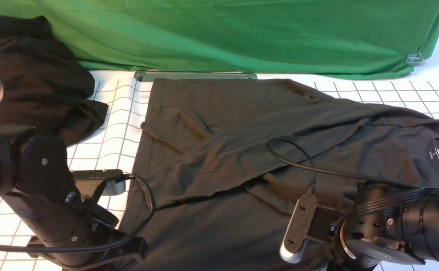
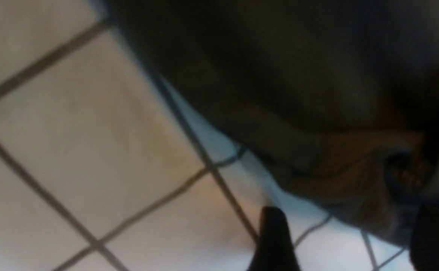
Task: Fold a long-sleeved shirt over a white checkered tablecloth.
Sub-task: 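Grasp the near edge of the shirt at its hem and shoulder corners, then fold the black garment in half by bringing its near edge over to the far edge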
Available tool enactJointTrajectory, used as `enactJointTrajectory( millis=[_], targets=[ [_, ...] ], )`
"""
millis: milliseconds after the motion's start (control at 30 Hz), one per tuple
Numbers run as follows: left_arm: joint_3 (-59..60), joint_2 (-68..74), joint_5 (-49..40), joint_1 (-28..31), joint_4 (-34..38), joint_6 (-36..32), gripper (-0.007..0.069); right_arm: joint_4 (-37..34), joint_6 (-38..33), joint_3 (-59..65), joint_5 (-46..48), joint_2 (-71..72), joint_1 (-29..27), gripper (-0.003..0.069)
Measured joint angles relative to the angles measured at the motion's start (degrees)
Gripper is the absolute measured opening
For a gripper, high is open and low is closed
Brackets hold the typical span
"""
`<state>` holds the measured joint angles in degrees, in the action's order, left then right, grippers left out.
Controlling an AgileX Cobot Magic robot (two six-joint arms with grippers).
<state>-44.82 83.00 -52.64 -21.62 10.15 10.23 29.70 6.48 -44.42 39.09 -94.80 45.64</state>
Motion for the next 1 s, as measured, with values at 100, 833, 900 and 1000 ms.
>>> enactJointTrajectory(
  millis=[100, 833, 900, 1000],
  targets=[
    [0.0, 0.0, 0.0, 0.0, -0.1, 0.0, 0.0015, 0.9, 0.0, -0.1, -1.1, -0.4, 0.0, 0.0378],
    [-4.3, -1.9, -6.0, 0.0, -1.2, 0.1, 0.0015, 1.3, 1.2, 0.0, -3.4, -0.1, 0.4, 0.0017],
    [-5.7, -2.8, -9.0, 0.0, -1.5, -0.1, 0.0015, -0.5, 0.9, 0.0, -2.3, 1.0, 1.2, 0.0017],
    [-6.7, -4.4, -12.9, 0.0, -2.4, -0.4, 0.0015, -4.8, 0.1, 0.0, 0.0, 3.6, 3.7, 0.0016]
  ],
)
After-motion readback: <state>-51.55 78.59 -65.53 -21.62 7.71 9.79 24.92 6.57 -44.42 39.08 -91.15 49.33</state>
